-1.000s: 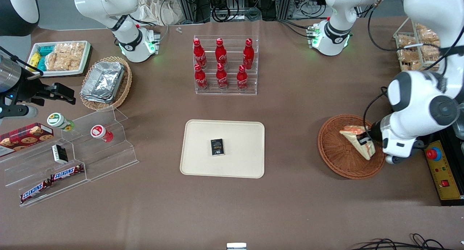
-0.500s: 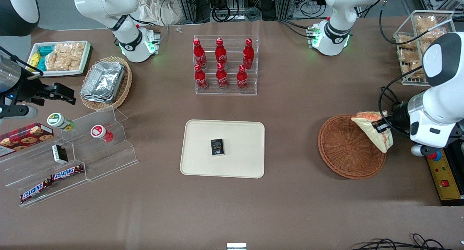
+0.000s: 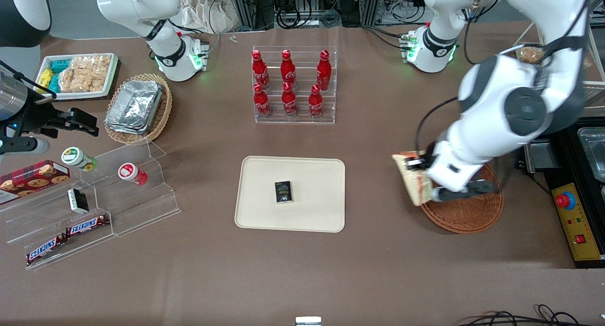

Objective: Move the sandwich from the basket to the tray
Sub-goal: 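Carry the sandwich over the cream tray beside the tissue pack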

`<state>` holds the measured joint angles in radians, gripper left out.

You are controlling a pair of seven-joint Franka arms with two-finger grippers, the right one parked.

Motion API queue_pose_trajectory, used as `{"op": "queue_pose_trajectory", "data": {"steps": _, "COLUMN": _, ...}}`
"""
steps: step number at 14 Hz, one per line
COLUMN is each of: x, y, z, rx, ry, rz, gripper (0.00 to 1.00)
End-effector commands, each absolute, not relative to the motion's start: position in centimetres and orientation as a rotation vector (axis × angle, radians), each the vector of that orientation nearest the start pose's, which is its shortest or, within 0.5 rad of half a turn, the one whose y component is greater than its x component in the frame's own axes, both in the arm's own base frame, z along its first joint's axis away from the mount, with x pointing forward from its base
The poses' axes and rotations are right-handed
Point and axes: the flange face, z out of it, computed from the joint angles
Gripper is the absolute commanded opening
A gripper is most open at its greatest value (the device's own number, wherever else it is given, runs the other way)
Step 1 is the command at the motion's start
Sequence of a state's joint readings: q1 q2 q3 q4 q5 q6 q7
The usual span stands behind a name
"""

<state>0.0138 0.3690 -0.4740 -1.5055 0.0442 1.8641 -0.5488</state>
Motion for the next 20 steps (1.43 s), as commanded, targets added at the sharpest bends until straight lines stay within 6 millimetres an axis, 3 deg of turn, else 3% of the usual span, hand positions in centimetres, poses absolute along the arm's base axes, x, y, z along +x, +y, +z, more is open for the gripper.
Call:
{"op": "queue_pose_trajectory", "data": {"steps": 1, "x": 61.5, "y": -32.2, "z": 43.3, "rx": -3.272, "ry": 0.05, "rz": -0.023, "gripper": 0.05}}
{"op": "queue_pose_trajectory", "data": {"steps": 3, "x": 60.7, "y": -36.7, "z": 39.0, "rx": -3.263, "ry": 0.16, "rz": -0.036, "gripper": 0.06}}
{"op": "queue_pose_trajectory", "data": {"steps": 5, "x": 59.9, "y": -39.5, "z": 35.0, "rx": -3.229, "ry": 0.26, "rz": -0.029, "gripper": 0.06}}
{"op": "queue_pose_trajectory", "data": {"steps": 7, "x": 59.0, "y": -41.0, "z": 31.5, "rx": -3.204, "ry": 0.32, "rz": 0.013, "gripper": 0.06}}
{"op": "queue_pose_trajectory", "data": {"steps": 10, "x": 59.3, "y": -41.5, "z": 26.9, "rx": -3.239, "ry": 0.318, "rz": 0.041, "gripper": 0.08}}
{"op": "queue_pose_trajectory", "data": {"steps": 12, "x": 59.5, "y": -41.7, "z": 25.8, "rx": -3.261, "ry": 0.312, "rz": 0.02, "gripper": 0.1}}
{"op": "queue_pose_trajectory", "data": {"steps": 13, "x": 59.5, "y": -41.8, "z": 25.5, "rx": -3.263, "ry": 0.302, "rz": 0.028, "gripper": 0.2}}
{"op": "queue_pose_trajectory", "data": {"steps": 14, "x": 59.4, "y": -41.8, "z": 25.1, "rx": -3.264, "ry": 0.281, "rz": 0.042, "gripper": 0.4}}
{"op": "queue_pose_trajectory", "data": {"steps": 15, "x": 59.3, "y": -41.8, "z": 24.8, "rx": -3.267, "ry": 0.251, "rz": 0.054, "gripper": 0.86}}
{"op": "queue_pose_trajectory", "data": {"steps": 16, "x": 59.3, "y": -41.8, "z": 24.8, "rx": -3.27, "ry": 0.235, "rz": 0.058, "gripper": 0.99}}
{"op": "queue_pose_trajectory", "data": {"steps": 19, "x": 59.6, "y": -41.2, "z": 25.8, "rx": -3.27, "ry": 0.214, "rz": 0.063, "gripper": 0.99}}
{"op": "queue_pose_trajectory", "data": {"steps": 20, "x": 59.7, "y": -41.0, "z": 26.9, "rx": -3.269, "ry": 0.204, "rz": 0.071, "gripper": 0.99}}
